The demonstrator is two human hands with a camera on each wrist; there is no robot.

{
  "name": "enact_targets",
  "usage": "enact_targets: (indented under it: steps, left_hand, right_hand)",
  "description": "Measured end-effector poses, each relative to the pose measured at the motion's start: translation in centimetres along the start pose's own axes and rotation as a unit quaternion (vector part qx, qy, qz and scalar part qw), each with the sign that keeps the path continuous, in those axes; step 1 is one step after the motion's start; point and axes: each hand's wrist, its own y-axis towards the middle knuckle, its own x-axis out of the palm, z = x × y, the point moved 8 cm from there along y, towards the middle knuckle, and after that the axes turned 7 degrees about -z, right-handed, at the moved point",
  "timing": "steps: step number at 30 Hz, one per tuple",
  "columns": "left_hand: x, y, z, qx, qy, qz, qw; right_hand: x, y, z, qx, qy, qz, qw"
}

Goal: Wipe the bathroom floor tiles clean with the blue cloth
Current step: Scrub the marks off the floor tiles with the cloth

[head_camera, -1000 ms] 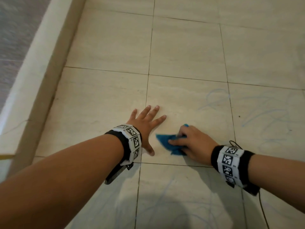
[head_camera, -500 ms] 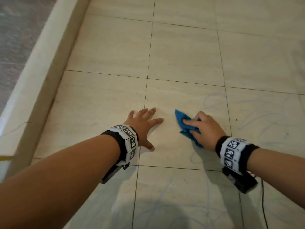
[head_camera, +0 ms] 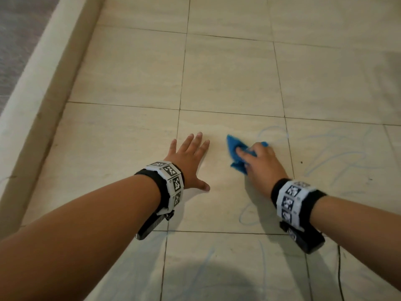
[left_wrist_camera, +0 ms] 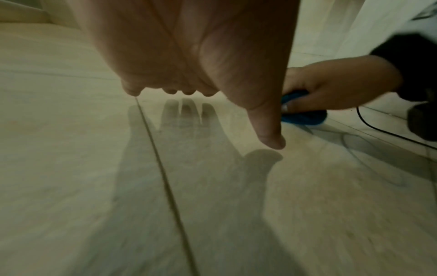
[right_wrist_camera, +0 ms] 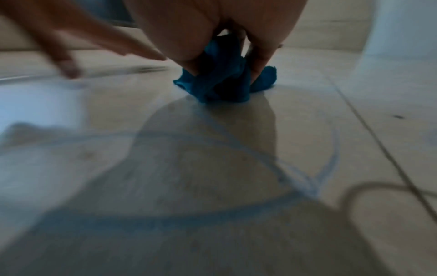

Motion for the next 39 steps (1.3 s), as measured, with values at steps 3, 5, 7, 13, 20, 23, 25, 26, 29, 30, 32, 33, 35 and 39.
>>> enact_targets:
  steps: [3, 5, 7, 13, 20, 23, 25, 26, 29, 30, 32, 33, 35, 39]
  left_hand:
    - [-1.4, 1.4, 1.2, 0.004, 0.002, 0.013, 1.0]
    - [-2.4, 2.2, 2.2, 0.011, 0.003, 0.021, 1.0]
    - [-3.2, 3.0, 3.1, 0.02, 0.017, 0.028, 0.999]
    - [-2.2, 4.7, 3.9, 0.026, 0.026, -0.013, 0.999]
    - [-2.3, 4.9, 3.8, 0.028, 0.018, 0.004, 0.999]
    - [-2.3, 4.8, 3.8, 0.024, 0.019, 0.009, 0.999]
    - [-2.5, 4.8, 3.9, 0.027, 0.013, 0.01, 0.999]
    - [-2.5, 4.8, 3.9, 0.026, 0.011, 0.011, 1.0]
    - [-2.6, 4.8, 3.9, 0.027, 0.01, 0.011, 1.0]
    - [-2.6, 4.8, 3.9, 0.027, 0.011, 0.011, 1.0]
    - [-2.6, 4.7, 4.0, 0.026, 0.01, 0.01, 1.0]
    - [-2.6, 4.7, 4.0, 0.025, 0.01, 0.009, 1.0]
    - [-2.7, 4.7, 4.0, 0.025, 0.013, 0.01, 1.0]
    - [-2.6, 4.7, 3.9, 0.025, 0.012, 0.008, 1.0]
  right_hand:
    - [1.3, -1.3, -2.1, -0.131, -0.036, -0.042, 0.99]
    - [0.0, 0.7, 0.1, -0.099, -0.018, -0.03, 0.994]
    - [-2.1, 2.8, 3.7, -0.007, 0.028, 0.029, 0.999]
    - [-1.8, 3.3, 3.7, -0.004, 0.031, 0.007, 0.999]
    - [-4.3, 4.6, 7.2, 0.098, 0.021, 0.031, 0.995]
    - [-1.9, 3.3, 1.6, -0.044, -0.012, -0.023, 0.999]
    - [-2.2, 3.9, 2.4, -0.053, -0.009, -0.019, 0.998]
    - [-3.0, 4.8, 4.2, -0.015, 0.007, 0.007, 1.0]
    - [-4.8, 6.2, 9.2, 0.109, 0.057, 0.061, 0.991]
    - [-4.8, 6.2, 9.2, 0.115, 0.051, 0.059, 0.99]
    - [-4.2, 5.8, 7.3, 0.08, 0.024, 0.034, 0.996]
    - [-3.8, 5.3, 6.0, 0.046, 0.013, 0.018, 0.999]
    - [-3.7, 4.8, 5.4, -0.01, -0.001, -0.004, 1.0]
    - [-6.5, 5.6, 11.8, 0.105, 0.023, 0.058, 0.993]
